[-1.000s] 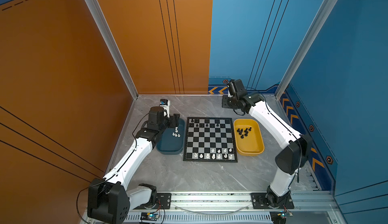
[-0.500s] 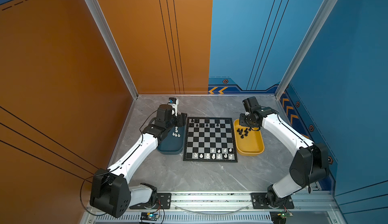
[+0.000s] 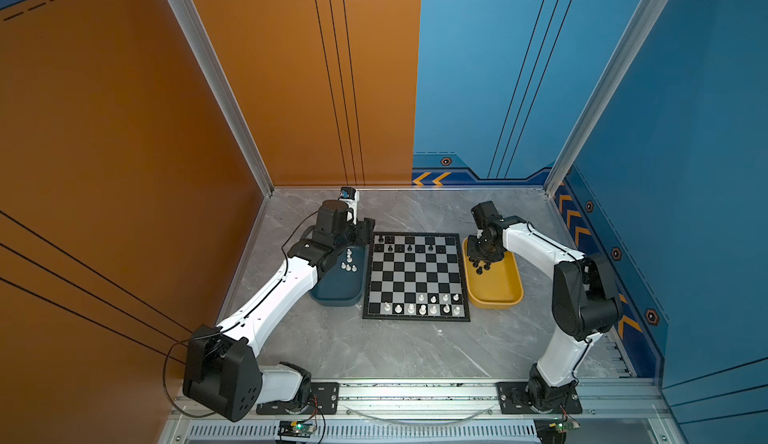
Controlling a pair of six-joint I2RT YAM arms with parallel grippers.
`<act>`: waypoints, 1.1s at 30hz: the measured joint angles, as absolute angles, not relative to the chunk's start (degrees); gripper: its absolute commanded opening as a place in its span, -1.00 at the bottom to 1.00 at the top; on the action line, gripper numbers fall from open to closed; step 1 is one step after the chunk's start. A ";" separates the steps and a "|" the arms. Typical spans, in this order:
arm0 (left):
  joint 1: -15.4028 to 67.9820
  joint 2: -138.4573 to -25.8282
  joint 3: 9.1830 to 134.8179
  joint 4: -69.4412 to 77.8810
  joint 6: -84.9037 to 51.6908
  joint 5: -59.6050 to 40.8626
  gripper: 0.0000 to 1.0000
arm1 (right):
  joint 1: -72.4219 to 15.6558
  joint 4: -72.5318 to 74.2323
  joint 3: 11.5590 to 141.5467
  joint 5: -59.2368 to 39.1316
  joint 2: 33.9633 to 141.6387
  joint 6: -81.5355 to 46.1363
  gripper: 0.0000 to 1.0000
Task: Set up the chess pieces on the board
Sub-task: 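Lower the right gripper into the yellow tray onto another black piece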
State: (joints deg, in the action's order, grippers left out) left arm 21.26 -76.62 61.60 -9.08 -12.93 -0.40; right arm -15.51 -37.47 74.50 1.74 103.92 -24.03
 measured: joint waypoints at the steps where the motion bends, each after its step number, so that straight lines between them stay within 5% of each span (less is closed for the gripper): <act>1: 21.37 -76.75 61.76 -9.08 -12.93 -0.30 0.33 | -15.31 -37.28 74.50 1.50 104.33 -24.03 -0.41; 18: 21.45 -77.17 62.72 -11.07 -12.40 0.05 0.33 | -14.81 -35.90 77.58 -0.08 108.99 -24.03 -0.41; 33: 21.45 -77.30 62.72 -11.60 -11.86 0.47 0.33 | -14.55 -35.90 77.76 -0.27 110.63 -24.03 -0.63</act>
